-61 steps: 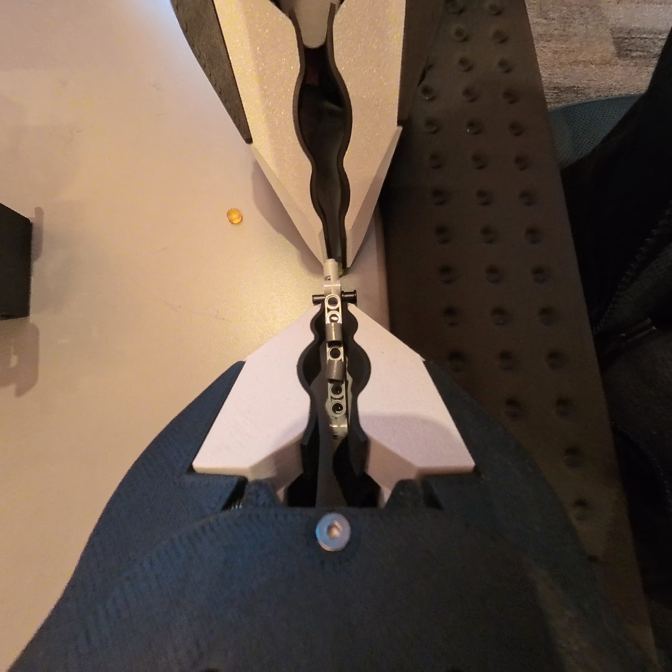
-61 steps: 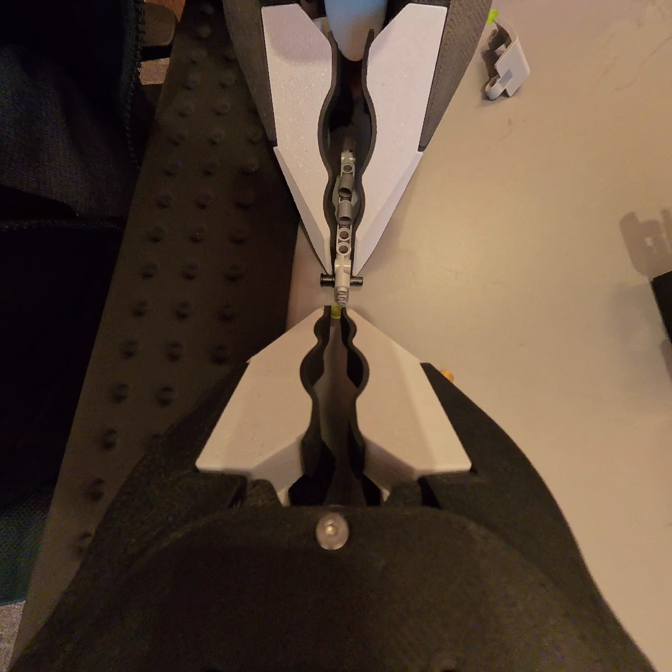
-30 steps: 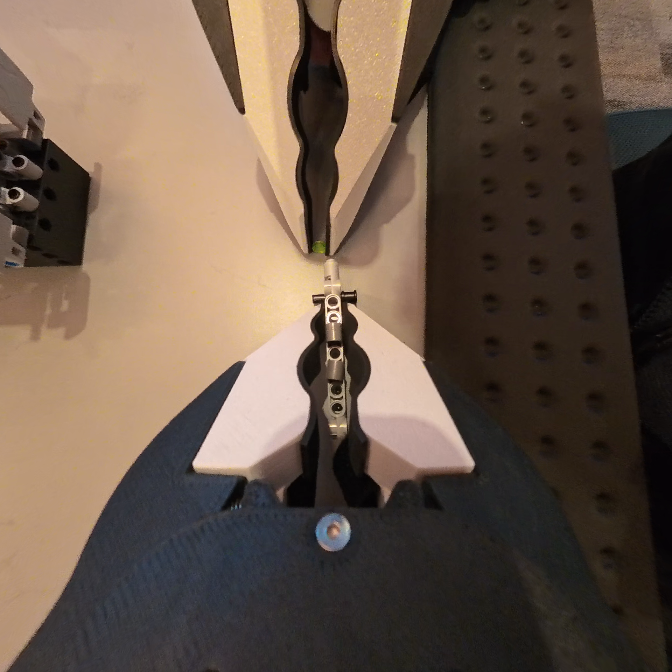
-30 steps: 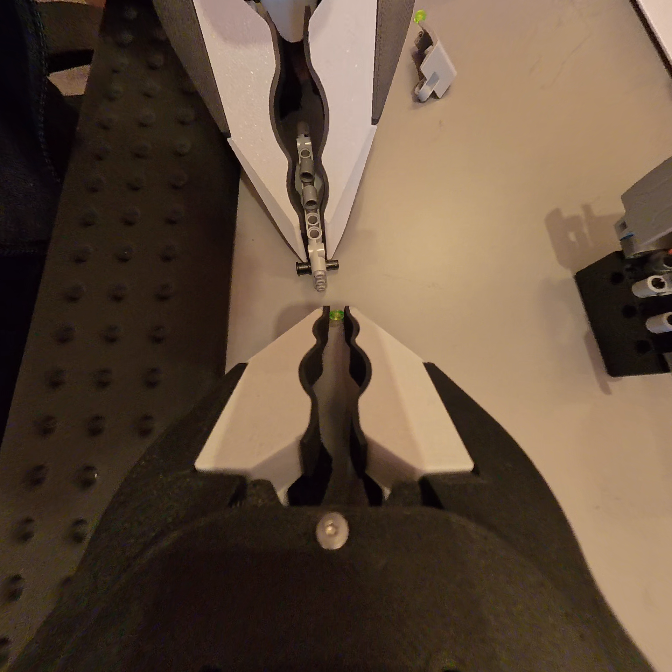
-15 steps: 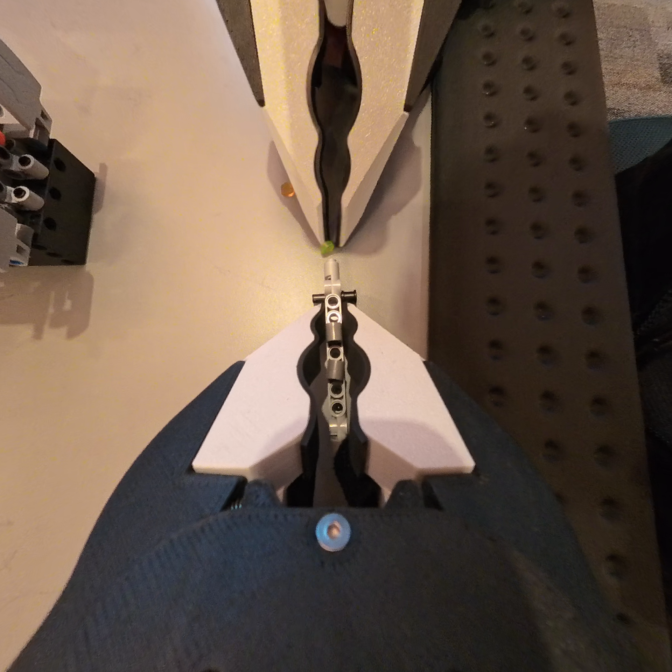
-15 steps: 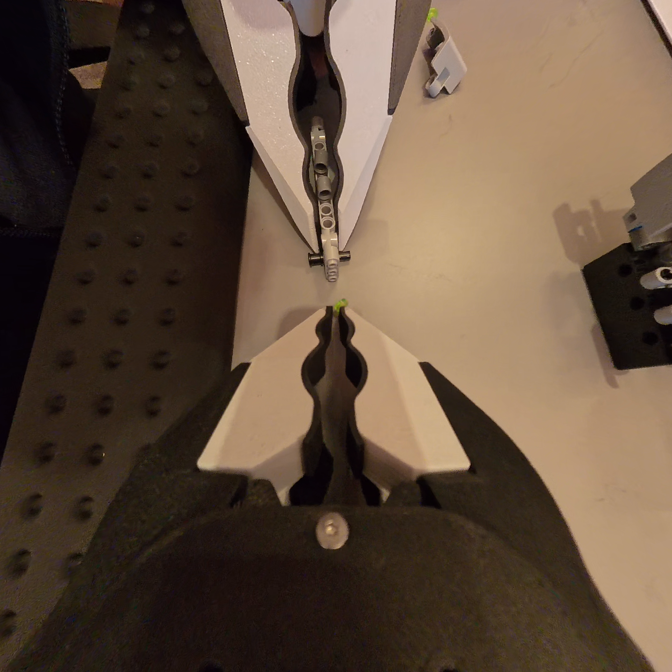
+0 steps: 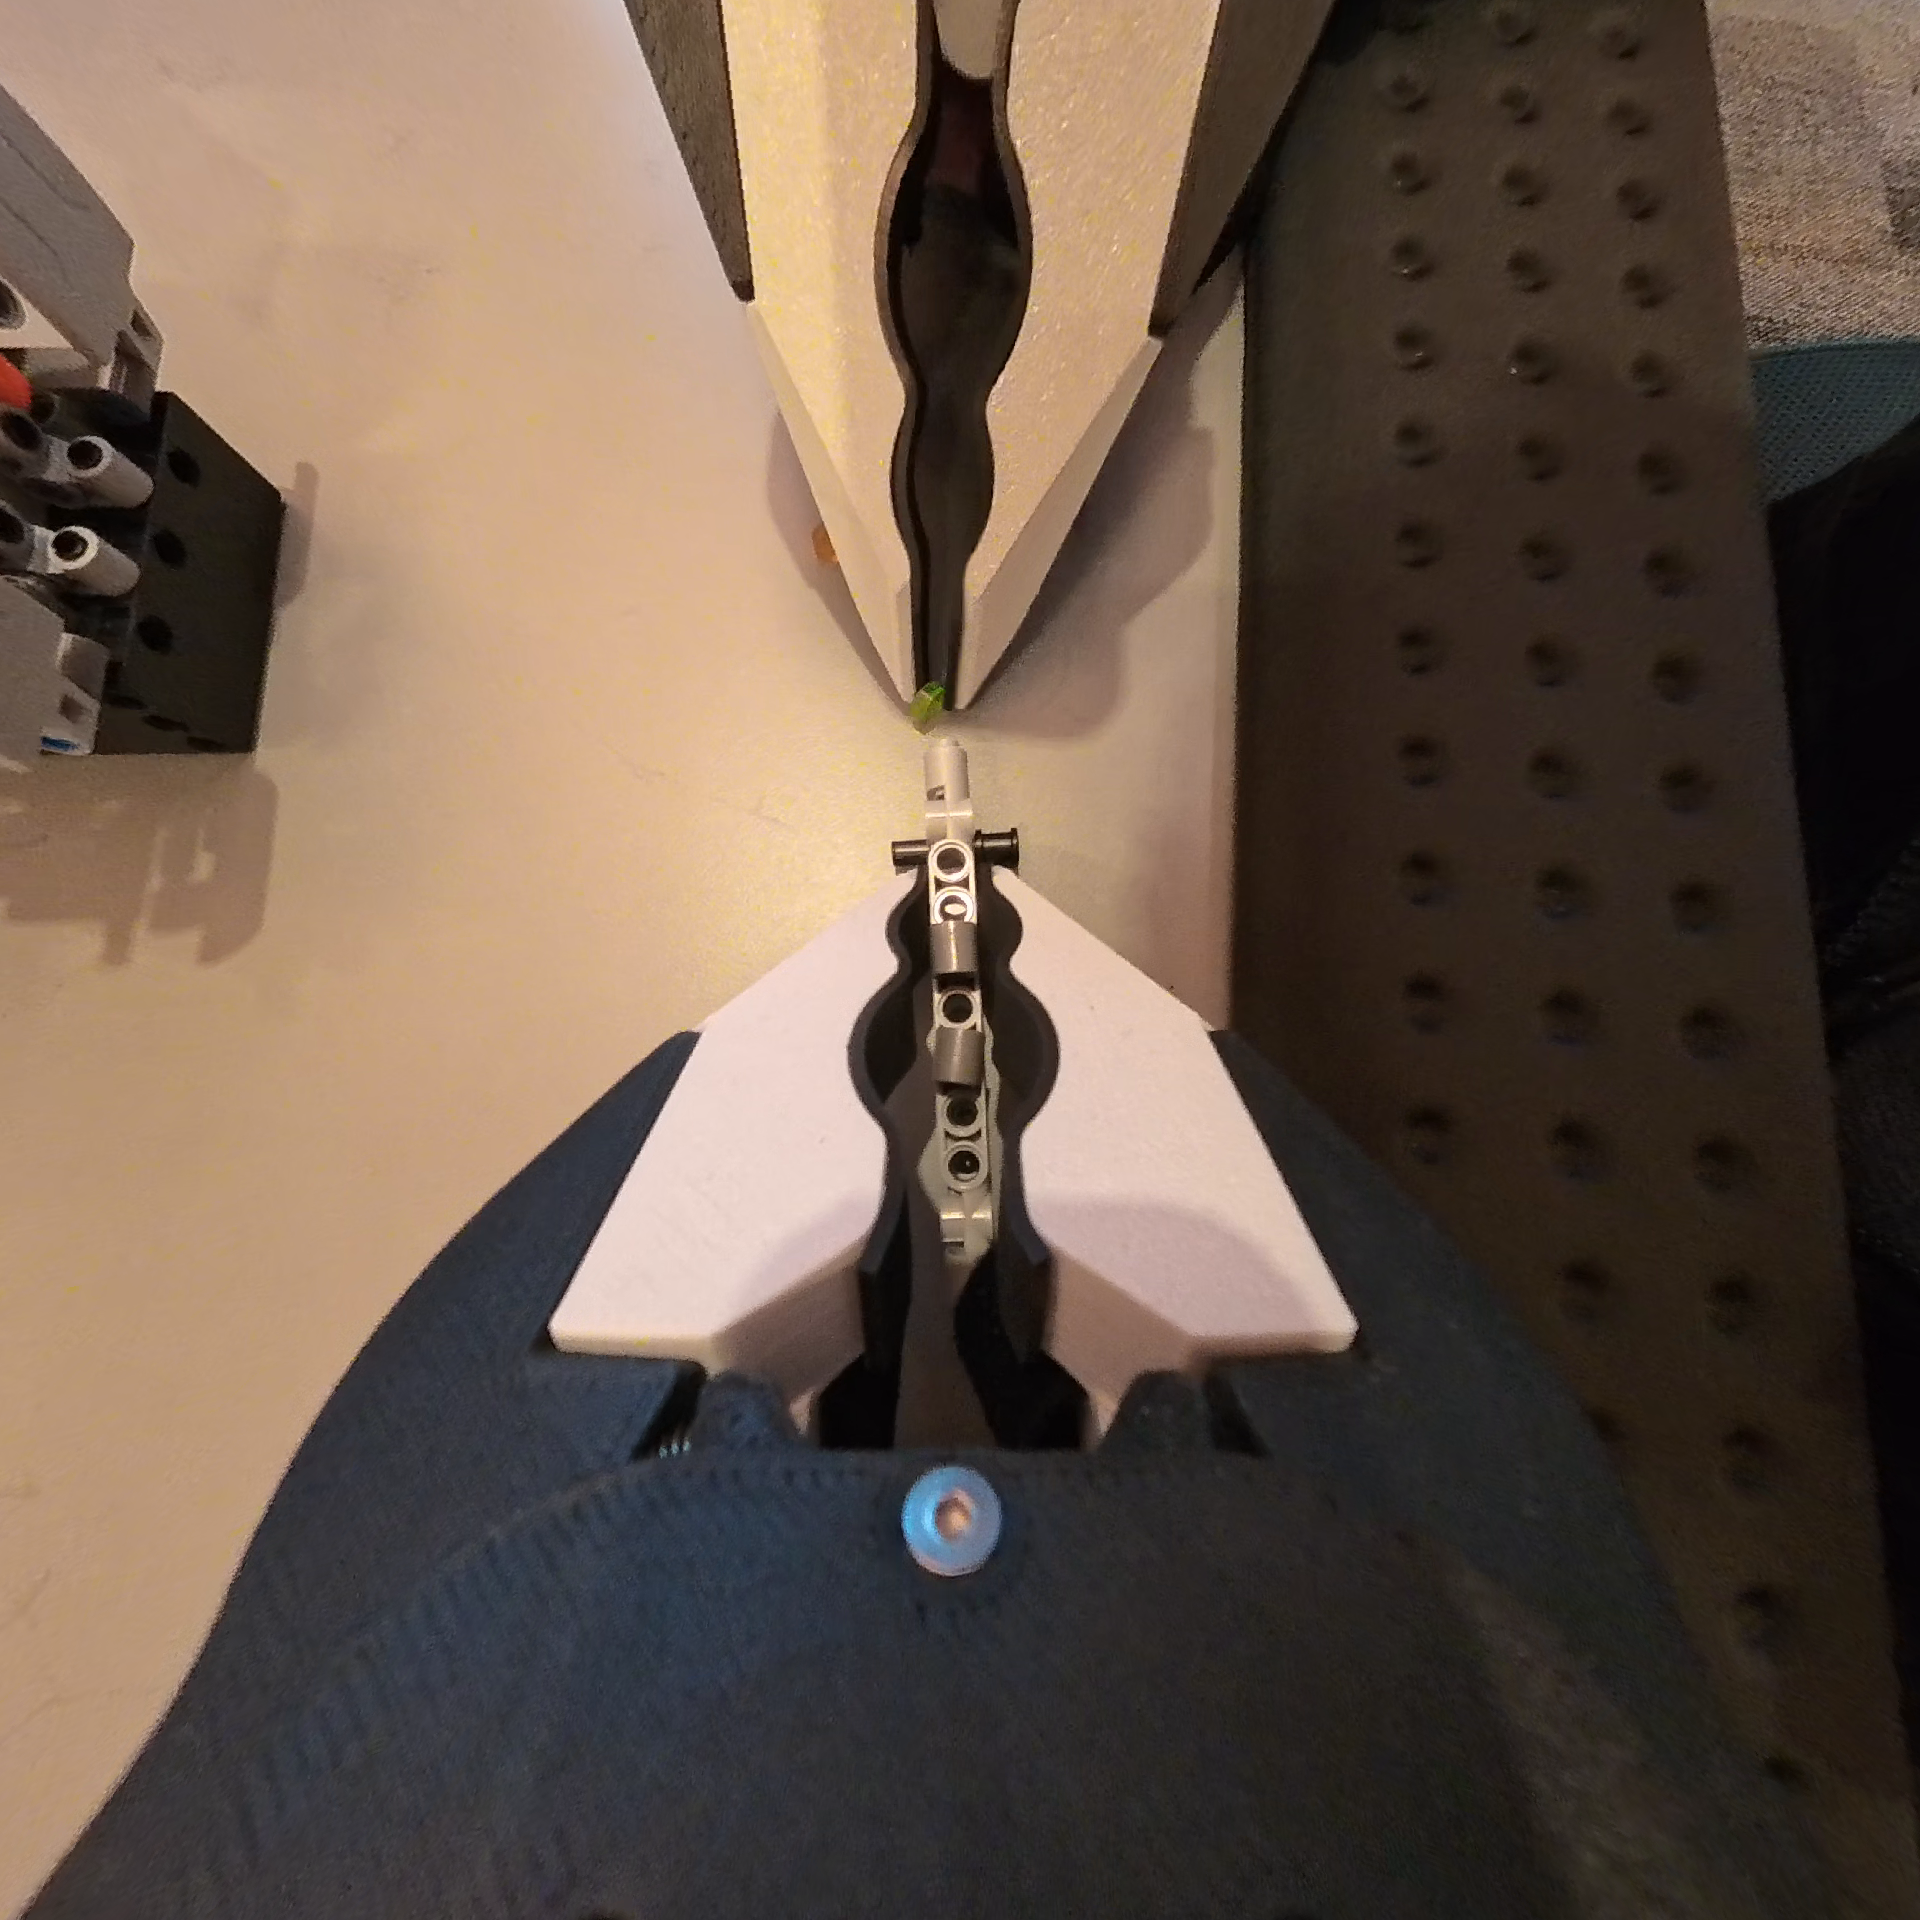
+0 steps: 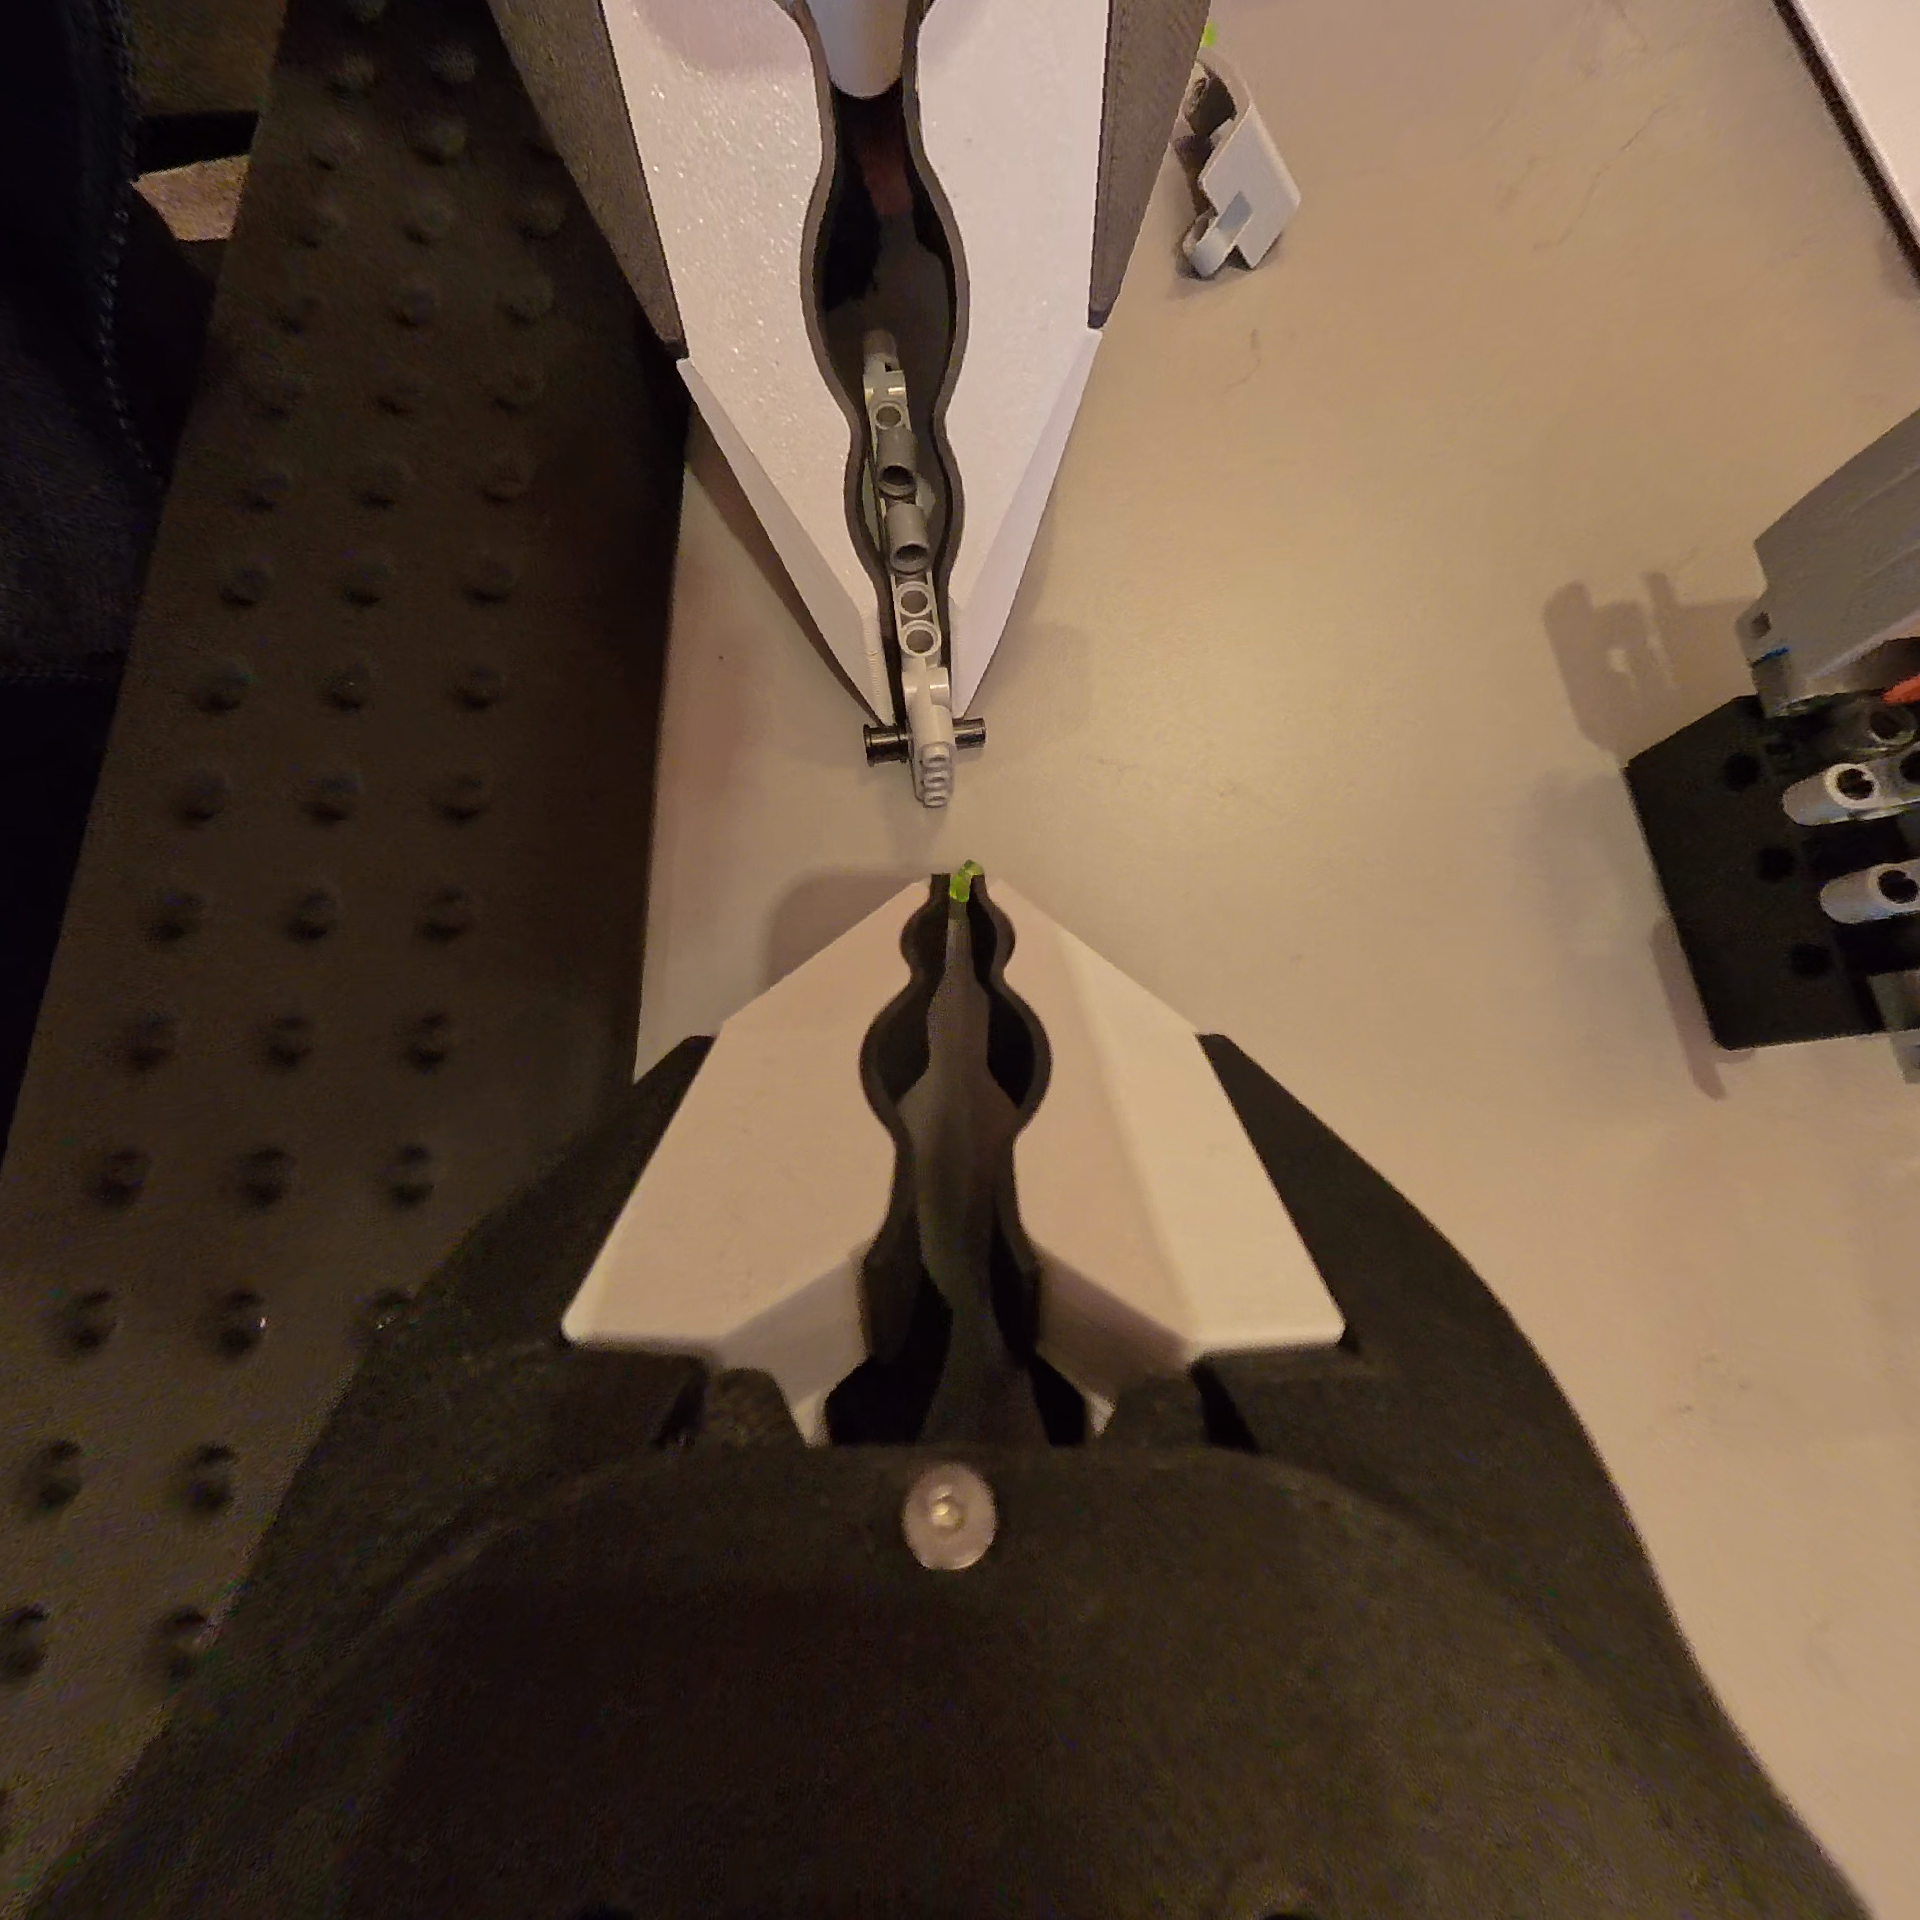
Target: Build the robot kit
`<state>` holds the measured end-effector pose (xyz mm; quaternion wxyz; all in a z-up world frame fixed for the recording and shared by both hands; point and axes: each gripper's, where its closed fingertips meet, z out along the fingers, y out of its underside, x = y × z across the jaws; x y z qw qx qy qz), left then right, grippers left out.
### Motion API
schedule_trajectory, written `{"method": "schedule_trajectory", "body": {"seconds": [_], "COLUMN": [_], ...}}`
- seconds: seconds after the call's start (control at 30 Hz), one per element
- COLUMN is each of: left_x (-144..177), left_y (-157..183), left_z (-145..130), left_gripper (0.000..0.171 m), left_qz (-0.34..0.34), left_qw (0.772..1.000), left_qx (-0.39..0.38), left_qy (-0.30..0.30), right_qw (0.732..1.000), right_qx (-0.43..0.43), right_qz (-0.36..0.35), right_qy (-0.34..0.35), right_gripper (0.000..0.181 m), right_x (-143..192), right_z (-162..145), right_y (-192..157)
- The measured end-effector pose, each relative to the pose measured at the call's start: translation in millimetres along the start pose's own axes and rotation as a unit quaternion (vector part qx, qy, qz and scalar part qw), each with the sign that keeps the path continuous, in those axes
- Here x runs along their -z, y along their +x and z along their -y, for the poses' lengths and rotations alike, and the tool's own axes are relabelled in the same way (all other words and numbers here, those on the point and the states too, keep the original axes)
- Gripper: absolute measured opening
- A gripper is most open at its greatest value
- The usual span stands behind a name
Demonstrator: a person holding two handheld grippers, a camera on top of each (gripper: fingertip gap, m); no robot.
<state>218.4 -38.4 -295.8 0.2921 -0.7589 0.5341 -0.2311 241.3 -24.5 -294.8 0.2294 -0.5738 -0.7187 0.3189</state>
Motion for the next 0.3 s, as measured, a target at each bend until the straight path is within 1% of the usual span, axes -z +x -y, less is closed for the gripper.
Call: {"method": "schedule_trajectory", "body": {"seconds": [0.23,0.3], "left_x": [-0.1,-0.3], "left_y": [-1.2,-2.6], "left_z": [0.2,0.5], "left_gripper": [0.005,0.005], "left_qz": [0.004,0.007], "left_qw": [1.000,1.000], "left_qx": [0.000,0.003], "left_qy": [0.000,0.000], "right_qw": [1.000,1.000], "right_qx": [0.005,0.001], "right_qz": [-0.004,0.006], "right_qy": [-0.001,0.001], "right_gripper": [0.002,0.003], "right_x": [1.3,1.6], "right_z": [-1.1,-0.8], "right_y": [2.9,0.9]}}
